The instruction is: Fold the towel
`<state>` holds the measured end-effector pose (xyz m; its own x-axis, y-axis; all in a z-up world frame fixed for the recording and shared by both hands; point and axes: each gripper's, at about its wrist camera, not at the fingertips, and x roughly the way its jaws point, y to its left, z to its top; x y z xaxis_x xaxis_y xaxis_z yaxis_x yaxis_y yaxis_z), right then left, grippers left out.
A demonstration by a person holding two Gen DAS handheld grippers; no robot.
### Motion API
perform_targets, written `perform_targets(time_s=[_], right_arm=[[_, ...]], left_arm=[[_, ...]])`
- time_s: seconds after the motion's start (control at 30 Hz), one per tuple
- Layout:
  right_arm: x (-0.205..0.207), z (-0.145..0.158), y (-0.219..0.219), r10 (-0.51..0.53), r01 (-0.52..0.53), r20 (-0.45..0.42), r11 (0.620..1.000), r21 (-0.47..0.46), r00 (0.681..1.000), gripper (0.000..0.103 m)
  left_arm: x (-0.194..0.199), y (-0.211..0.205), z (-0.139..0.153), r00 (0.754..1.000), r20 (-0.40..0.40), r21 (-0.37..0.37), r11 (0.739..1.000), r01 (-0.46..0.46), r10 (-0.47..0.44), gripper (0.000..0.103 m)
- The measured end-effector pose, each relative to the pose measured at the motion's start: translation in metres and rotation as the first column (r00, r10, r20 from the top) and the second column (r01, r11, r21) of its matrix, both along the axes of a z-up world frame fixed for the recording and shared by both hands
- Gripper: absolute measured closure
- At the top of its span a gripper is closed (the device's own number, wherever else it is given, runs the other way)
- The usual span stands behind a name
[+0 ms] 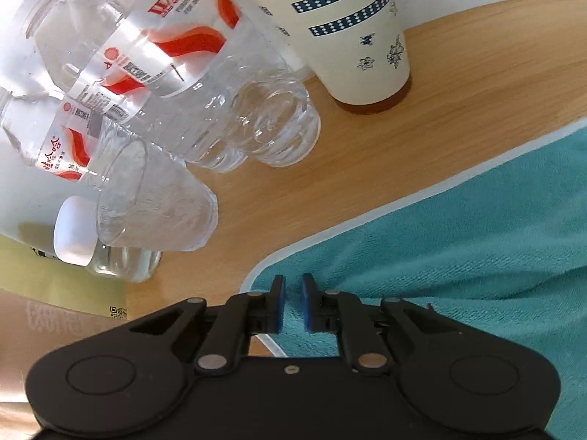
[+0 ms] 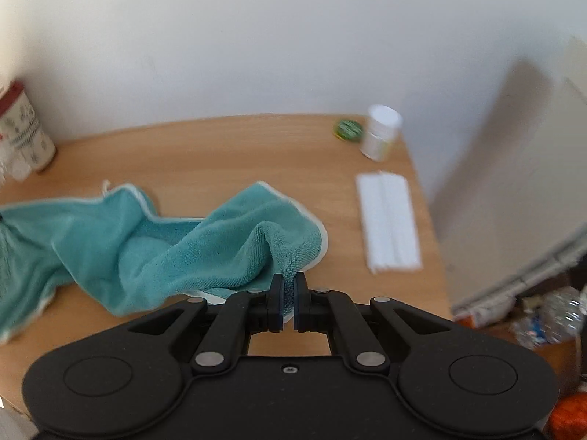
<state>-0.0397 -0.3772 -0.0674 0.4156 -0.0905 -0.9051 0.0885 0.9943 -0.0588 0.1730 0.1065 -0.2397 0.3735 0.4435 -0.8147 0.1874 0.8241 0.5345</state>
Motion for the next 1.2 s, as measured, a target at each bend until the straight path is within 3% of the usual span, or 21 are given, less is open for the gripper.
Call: perform_targets(time_s=[0.27,0.33,0.43,0.47,0.5,0.63,0.7,0.8,0.83,0.93,1.0,1.2], right_arm=[[-0.043,-0.016,-0.026,-0.135,0.125,-0.090,0.986,-0.109,0.987,0.099],[-0.049,-0.025,-0.031,-0.152,0.146,-0.057,0.985,-0.092,0.987,0.098],[-0.054,-0.035,-0.030,-0.150,0.142,-0.067,0.983,-0.120,0.986,0.094],[-0.054,-0.036,-0.029,-0.141,0.132,-0.068,0.984,-0.122,0.988,0.090],[-0.054,-0.038,-0.030,-0.128,0.119,-0.069,0.985,-0.122,0.989,0.084],[-0.064,-0.039,-0.033,-0.100,0.088,-0.074,0.986,-0.141,0.992,0.078],[-0.066,-0.039,-0.038,-0.092,0.084,-0.070,0.990,-0.115,0.993,0.067],[-0.067,-0.046,-0.045,-0.075,0.072,-0.055,0.996,-0.045,0.996,0.064],[-0.064,-0.050,-0.044,-0.056,0.055,-0.053,0.998,-0.026,0.997,0.064],[-0.059,-0.056,-0.031,0.050,-0.048,-0.062,0.998,0.045,0.997,0.064],[-0.057,-0.058,-0.017,0.143,-0.137,-0.068,0.986,0.092,0.987,0.064],[-0.051,-0.073,0.019,0.328,-0.321,-0.074,0.943,0.088,0.942,0.064]], left_arm=[[-0.002,0.002,-0.001,1.000,0.012,0.001,1.000,-0.018,0.017,0.093],[-0.005,0.001,0.003,1.000,0.022,-0.016,1.000,-0.012,0.013,0.090],[-0.013,-0.002,0.018,0.998,0.062,-0.053,0.999,-0.006,0.009,0.073],[-0.016,-0.004,0.022,0.998,0.069,-0.054,0.999,-0.003,0.006,0.061],[-0.021,-0.006,0.028,0.997,0.081,-0.060,0.998,0.009,-0.004,0.059],[-0.057,-0.010,0.054,0.993,0.106,-0.140,0.988,0.067,-0.052,0.059],[-0.073,-0.014,0.060,0.993,0.093,-0.186,0.978,0.095,-0.078,0.059],[-0.111,-0.031,0.068,0.985,0.059,-0.279,0.945,0.172,-0.162,0.059],[-0.131,-0.043,0.068,0.973,0.057,-0.296,0.927,0.231,-0.224,0.059],[-0.164,-0.065,0.064,0.951,0.070,-0.285,0.907,0.309,-0.302,0.059],[-0.175,-0.075,0.061,0.948,0.049,-0.331,0.890,0.312,-0.314,0.059],[-0.198,-0.104,0.045,0.923,-0.008,-0.393,0.850,0.352,-0.385,0.059]])
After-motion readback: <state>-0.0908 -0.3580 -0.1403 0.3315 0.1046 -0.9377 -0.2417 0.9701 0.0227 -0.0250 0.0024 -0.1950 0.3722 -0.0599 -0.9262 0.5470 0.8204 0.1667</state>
